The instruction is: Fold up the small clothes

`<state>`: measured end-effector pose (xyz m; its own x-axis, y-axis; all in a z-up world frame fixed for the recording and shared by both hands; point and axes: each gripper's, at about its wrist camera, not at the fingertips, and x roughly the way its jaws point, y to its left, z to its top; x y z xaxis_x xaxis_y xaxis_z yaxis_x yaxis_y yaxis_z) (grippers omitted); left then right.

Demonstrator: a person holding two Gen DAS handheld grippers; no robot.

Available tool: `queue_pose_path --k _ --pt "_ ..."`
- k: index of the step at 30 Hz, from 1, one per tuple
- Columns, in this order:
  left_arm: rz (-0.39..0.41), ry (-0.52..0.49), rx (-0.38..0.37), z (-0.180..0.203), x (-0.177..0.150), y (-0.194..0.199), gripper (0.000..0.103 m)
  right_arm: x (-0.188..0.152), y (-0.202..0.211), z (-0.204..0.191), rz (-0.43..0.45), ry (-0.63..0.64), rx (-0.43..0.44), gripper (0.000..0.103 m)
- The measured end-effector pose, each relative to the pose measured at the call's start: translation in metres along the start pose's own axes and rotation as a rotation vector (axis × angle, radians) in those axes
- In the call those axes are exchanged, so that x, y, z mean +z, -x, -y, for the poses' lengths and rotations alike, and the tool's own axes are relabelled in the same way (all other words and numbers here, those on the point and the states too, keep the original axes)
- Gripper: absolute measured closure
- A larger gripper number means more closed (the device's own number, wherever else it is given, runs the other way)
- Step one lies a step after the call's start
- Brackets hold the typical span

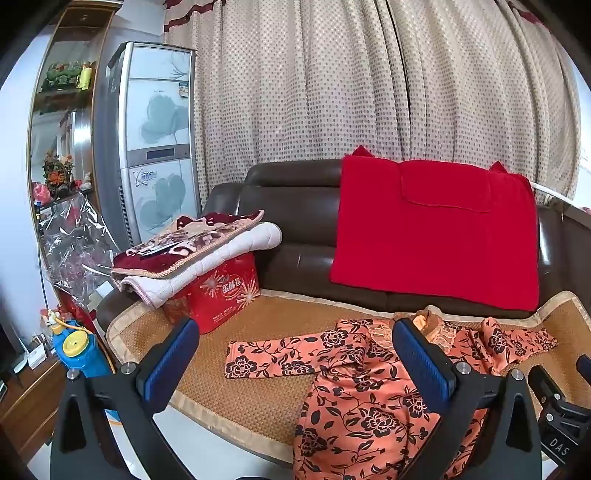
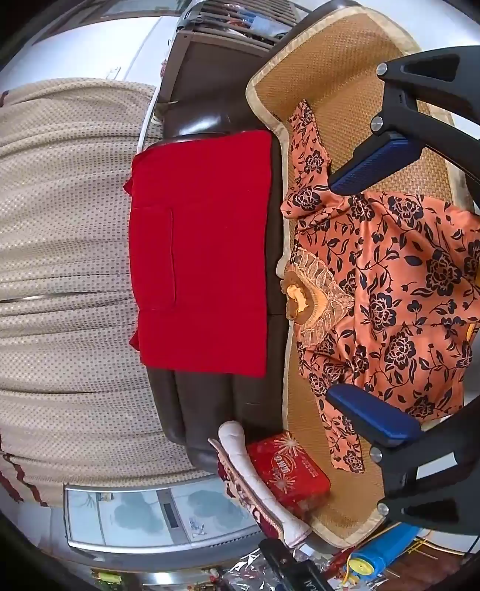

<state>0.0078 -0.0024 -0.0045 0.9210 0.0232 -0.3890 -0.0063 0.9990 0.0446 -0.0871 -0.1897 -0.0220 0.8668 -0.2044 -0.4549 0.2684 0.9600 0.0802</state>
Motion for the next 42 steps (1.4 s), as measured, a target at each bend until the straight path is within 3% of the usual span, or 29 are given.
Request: queue_pose_path --k 29,42 --pt "-0.007 -0.002 -0.006 0.002 0.001 0.002 0.0 -0.002 0.002 -0.001 -0.014 -0.002 0.007 0.0" --pt "0.055 -0.006 -0.014 0.001 0.006 0.044 0.0 0.007 0.035 0.003 0.032 -0.009 0.01 0.0"
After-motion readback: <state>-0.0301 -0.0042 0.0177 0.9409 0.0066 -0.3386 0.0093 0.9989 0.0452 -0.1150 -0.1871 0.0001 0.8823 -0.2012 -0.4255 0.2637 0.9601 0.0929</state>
